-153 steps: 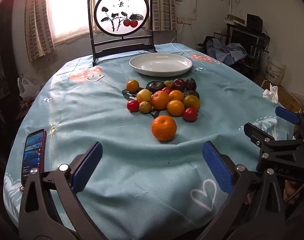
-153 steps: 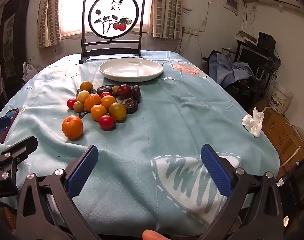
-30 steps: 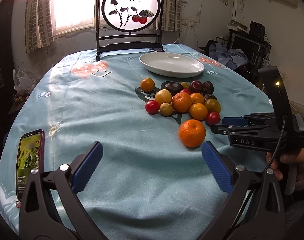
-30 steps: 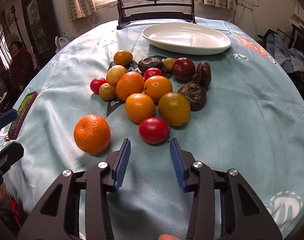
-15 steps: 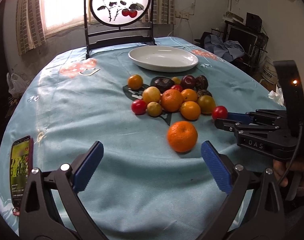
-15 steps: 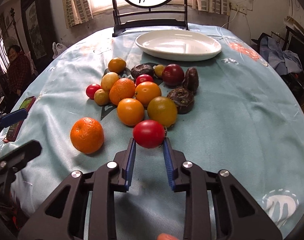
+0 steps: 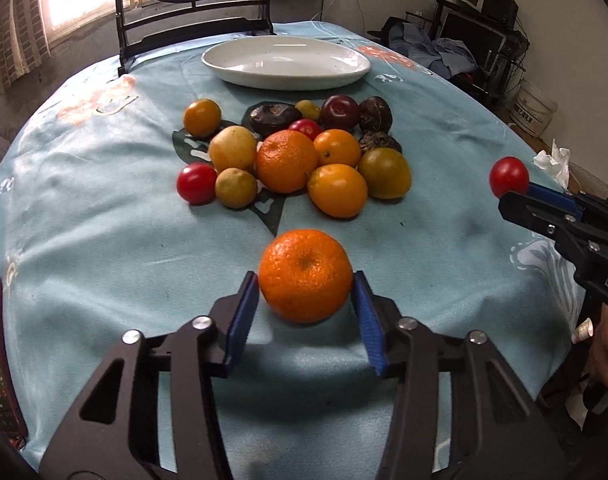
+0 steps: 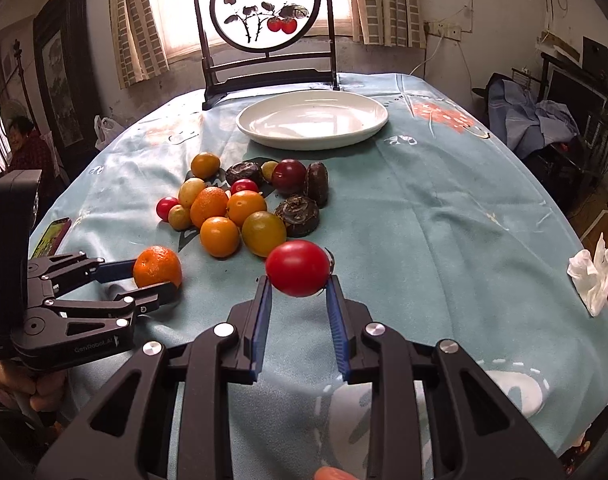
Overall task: Organize fruits
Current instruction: 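Carry both fruits onto the white plate and open both tools, then return to the fruit pile and grasp the olive-green tomato with the right tool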
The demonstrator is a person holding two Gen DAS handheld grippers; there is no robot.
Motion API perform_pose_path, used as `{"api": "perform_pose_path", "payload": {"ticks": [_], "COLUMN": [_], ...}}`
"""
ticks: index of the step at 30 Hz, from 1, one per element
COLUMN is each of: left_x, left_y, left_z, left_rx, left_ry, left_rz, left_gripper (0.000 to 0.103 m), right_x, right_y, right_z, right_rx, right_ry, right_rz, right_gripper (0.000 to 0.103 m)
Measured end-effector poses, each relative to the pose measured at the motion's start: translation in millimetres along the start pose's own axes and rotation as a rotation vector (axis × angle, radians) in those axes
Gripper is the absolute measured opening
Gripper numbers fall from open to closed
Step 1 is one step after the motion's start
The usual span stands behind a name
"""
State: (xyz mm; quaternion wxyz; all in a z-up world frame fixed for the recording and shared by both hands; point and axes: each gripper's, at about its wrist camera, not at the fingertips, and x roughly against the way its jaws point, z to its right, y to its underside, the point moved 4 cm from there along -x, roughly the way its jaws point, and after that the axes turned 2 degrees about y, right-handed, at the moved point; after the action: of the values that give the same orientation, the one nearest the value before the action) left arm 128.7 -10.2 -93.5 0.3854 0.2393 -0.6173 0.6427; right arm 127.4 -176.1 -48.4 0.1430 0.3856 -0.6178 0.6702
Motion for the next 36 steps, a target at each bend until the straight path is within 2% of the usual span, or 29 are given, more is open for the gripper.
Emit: {"api": "perform_pose_path", "payload": {"ticks": [2, 5, 8, 11, 14, 16, 19, 23, 25, 26, 27, 28, 30, 34, 36], "left_x": [0, 8, 25, 23, -6, -35, -86, -140, -160, -167, -172, -173, -159, -110, -79], "left_y": [-1, -12, -54, -114, -173, -205, -238, -256, -259, -259, -259, -258, -260, -258, -248], "left_z": [2, -3, -13, -25, -39, -48, -61, -74, -80, -81, -83, -86, -85, -79, -76], "left_rx": [-0.005, 0.022, 0.01, -0.021, -0.022, -0.009, -0.005, 0.025, 0.038, 0.043, 0.05, 0.059, 0.056, 0.009, -0.002], "left_ry": [-0.002, 0.037, 0.047, 0.031, 0.02, 0.035, 0.014, 0.012, -0.005, -0.017, -0.028, -0.039, -0.037, -0.084, -0.089], "left_rz": [-0.003, 0.001, 0.052, 0.089, 0.085, 0.07, 0.018, -0.069, -0.118, -0.147, -0.173, -0.177, -0.132, -0.036, 0.014], "left_gripper": [0.046, 0.046, 0.046, 0.046, 0.046, 0.046, 0.046, 0.046, 0.046, 0.047, 0.053, 0.061, 0.078, 0.082, 0.089], "right_x": [-3, -6, -13, -32, -68, -99, -148, -197, -215, -221, -225, -226, -217, -163, -131], "right_y": [-5, -21, -50, -92, -133, -155, -177, -187, -186, -186, -186, -187, -188, -180, -165], "right_z": [2, 7, 11, 16, 26, 34, 43, 48, 45, 43, 42, 42, 42, 43, 41], "right_rx": [-0.005, -0.008, 0.008, 0.016, 0.006, -0.008, -0.014, -0.004, 0.004, 0.014, 0.022, 0.023, 0.015, -0.025, -0.031], "right_ry": [-0.001, 0.001, 0.011, 0.011, 0.011, 0.01, 0.028, 0.055, 0.041, 0.038, 0.041, 0.057, 0.072, 0.08, 0.106], "right_rz": [0.0, 0.014, 0.049, 0.092, 0.096, 0.065, -0.002, -0.09, -0.136, -0.157, -0.165, -0.161, -0.142, -0.068, -0.03], "right_gripper": [0.028, 0.028, 0.028, 0.028, 0.028, 0.028, 0.028, 0.028, 0.029, 0.033, 0.04, 0.053, 0.057, 0.057, 0.057]}}
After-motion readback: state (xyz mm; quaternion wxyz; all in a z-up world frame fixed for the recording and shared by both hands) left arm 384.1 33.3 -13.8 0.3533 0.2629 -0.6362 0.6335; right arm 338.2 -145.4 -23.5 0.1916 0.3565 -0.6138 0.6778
